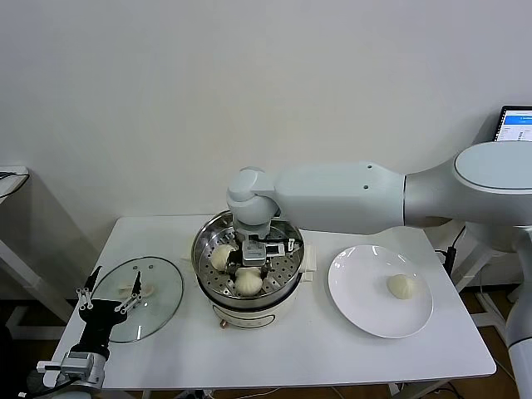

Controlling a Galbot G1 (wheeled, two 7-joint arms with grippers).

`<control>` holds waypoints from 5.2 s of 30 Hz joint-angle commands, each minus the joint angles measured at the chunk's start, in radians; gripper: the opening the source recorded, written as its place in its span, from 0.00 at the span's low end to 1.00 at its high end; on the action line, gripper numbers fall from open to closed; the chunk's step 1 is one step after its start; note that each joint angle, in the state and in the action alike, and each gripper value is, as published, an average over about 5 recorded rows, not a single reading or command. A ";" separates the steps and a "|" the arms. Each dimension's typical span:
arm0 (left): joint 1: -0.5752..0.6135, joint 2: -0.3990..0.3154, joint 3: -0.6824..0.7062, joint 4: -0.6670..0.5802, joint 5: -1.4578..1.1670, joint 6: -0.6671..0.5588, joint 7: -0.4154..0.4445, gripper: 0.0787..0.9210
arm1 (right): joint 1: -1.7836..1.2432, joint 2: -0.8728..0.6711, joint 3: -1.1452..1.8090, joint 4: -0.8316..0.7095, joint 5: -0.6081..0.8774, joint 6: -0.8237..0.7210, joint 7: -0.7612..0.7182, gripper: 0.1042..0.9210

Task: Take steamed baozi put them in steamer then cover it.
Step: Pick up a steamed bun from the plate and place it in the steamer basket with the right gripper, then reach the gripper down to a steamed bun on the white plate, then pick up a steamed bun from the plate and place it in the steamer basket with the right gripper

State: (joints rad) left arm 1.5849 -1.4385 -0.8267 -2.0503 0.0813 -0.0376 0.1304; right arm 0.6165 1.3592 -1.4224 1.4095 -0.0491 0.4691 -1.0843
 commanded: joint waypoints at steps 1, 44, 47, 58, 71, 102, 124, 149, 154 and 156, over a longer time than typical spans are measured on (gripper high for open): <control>0.003 0.000 -0.003 -0.005 0.000 -0.002 0.000 0.88 | -0.025 0.025 0.006 -0.041 -0.009 -0.006 -0.002 0.70; 0.016 -0.001 0.060 -0.036 0.035 -0.007 -0.011 0.88 | -0.576 -0.886 0.663 -0.134 -0.129 -0.542 -0.288 0.88; 0.013 0.000 0.066 -0.034 0.036 -0.005 -0.013 0.88 | -0.633 -0.854 0.735 -0.196 -0.201 -0.528 -0.279 0.88; 0.010 -0.006 0.078 -0.025 0.048 -0.004 -0.018 0.88 | -0.734 -0.737 0.855 -0.310 -0.289 -0.514 -0.215 0.88; 0.003 -0.012 0.083 -0.012 0.051 -0.005 -0.019 0.88 | -0.791 -0.677 0.899 -0.353 -0.281 -0.519 -0.140 0.88; -0.003 -0.011 0.083 -0.002 0.053 -0.006 -0.018 0.88 | -0.791 -0.646 0.898 -0.356 -0.273 -0.517 -0.122 0.69; -0.005 -0.002 0.089 -0.004 0.051 -0.006 -0.015 0.88 | 0.140 -0.834 0.019 0.180 0.423 -0.840 -0.114 0.69; -0.027 0.013 0.031 0.002 0.005 -0.002 0.001 0.88 | 0.269 -0.134 -0.142 0.032 0.820 -1.014 0.034 0.70; -0.029 0.017 0.019 0.007 -0.001 0.000 0.004 0.88 | 0.185 -0.057 -0.110 -0.086 0.774 -1.011 0.027 0.70; -0.030 0.018 0.015 0.007 -0.005 0.001 0.004 0.88 | 0.157 -0.040 -0.102 -0.124 0.755 -1.009 0.023 0.71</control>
State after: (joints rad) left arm 1.5555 -1.4224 -0.7992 -2.0439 0.0830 -0.0389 0.1328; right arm 0.8670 1.1114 -1.5271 1.4623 0.6941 -0.5159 -1.0737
